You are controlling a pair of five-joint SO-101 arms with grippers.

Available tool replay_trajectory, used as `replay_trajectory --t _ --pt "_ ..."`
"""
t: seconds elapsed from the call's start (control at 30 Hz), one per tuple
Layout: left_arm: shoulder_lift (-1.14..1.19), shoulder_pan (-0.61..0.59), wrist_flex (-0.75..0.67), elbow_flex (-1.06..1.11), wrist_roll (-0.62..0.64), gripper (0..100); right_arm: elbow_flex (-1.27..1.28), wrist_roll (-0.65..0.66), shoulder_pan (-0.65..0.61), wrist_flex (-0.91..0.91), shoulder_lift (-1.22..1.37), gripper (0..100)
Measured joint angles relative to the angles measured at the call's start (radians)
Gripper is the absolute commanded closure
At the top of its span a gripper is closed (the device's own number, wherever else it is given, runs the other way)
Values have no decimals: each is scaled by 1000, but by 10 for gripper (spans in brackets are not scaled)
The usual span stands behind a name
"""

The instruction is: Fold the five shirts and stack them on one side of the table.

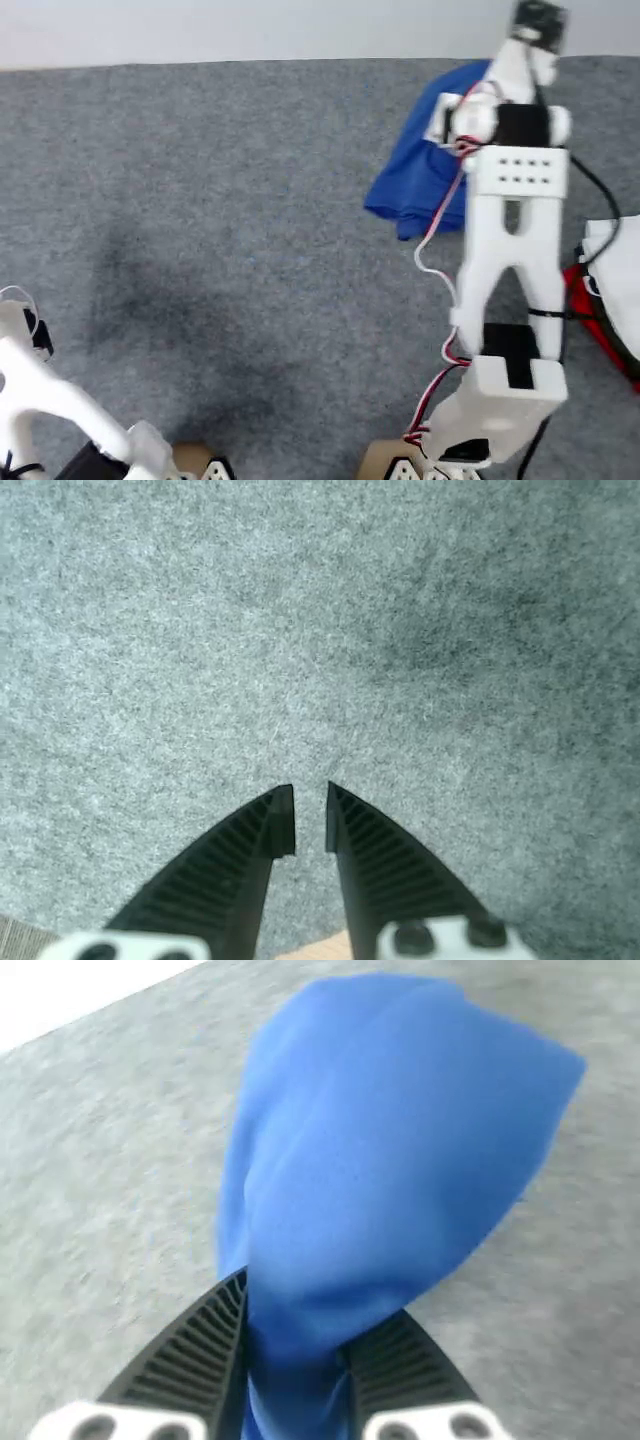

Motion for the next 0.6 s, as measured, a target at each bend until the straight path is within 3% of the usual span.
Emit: replay_trajectory --t 0.6 --pt "0 94 0 0 0 931 0 89 393 0 -35 991"
